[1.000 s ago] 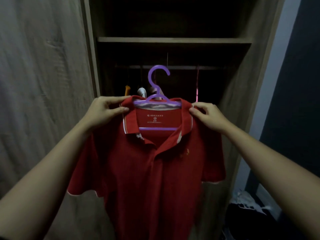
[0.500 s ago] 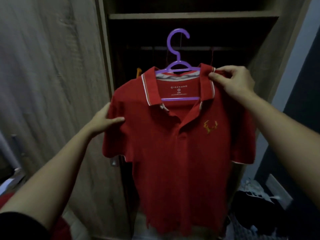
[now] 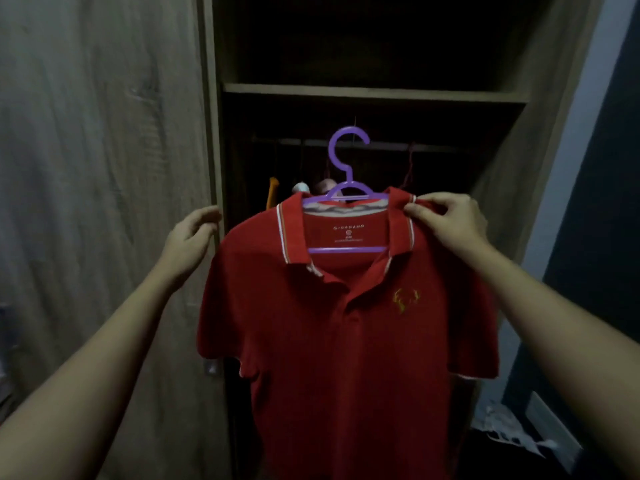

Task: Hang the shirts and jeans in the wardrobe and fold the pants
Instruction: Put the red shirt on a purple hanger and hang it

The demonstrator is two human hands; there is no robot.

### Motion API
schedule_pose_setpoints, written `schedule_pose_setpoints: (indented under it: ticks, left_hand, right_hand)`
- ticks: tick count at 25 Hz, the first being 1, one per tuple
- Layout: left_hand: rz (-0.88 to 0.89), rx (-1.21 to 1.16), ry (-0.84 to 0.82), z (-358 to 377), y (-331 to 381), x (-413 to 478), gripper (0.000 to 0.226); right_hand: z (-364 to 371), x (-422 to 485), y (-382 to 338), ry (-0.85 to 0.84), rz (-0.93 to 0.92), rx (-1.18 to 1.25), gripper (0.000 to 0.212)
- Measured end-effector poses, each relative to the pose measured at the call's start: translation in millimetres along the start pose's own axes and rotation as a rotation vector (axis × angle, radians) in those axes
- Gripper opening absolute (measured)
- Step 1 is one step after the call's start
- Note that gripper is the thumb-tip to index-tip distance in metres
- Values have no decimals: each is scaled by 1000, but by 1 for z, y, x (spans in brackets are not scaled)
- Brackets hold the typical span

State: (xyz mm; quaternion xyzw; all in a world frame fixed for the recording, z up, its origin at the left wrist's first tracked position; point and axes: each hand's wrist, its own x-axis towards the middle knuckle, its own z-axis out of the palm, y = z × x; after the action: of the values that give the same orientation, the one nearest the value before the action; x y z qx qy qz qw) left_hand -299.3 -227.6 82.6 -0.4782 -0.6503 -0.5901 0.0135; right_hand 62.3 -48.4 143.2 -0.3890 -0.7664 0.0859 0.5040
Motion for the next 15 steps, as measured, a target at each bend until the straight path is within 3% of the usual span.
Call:
schedule_pose_setpoints:
  ticks: [1, 4, 7, 9, 11, 13, 15]
  left_hand:
    - [63, -34, -86, 1, 20, 5, 32]
    - [256, 250, -379, 8, 64, 4, 47]
    - [306, 215, -380, 14, 69, 3, 43]
    - [318, 202, -322, 13, 66, 4, 29]
    - [324, 273, -285, 17, 69, 1, 31]
    - [324, 368, -267, 26, 75, -6, 32]
    - [316, 441, -253, 36, 84, -18, 32]
  right_hand:
    - [3, -1, -1, -14, 1, 10, 37]
    - [9, -4, -8, -64, -4, 34, 35]
    - [6, -8, -10, -65, -86, -16, 35]
    - [8, -11, -6, 52, -170, -158, 40]
    - [18, -14, -10, 137, -227, -124, 40]
    - [31, -25, -33, -25, -152, 123, 24]
    - [44, -36, -62, -306, 100, 395, 20]
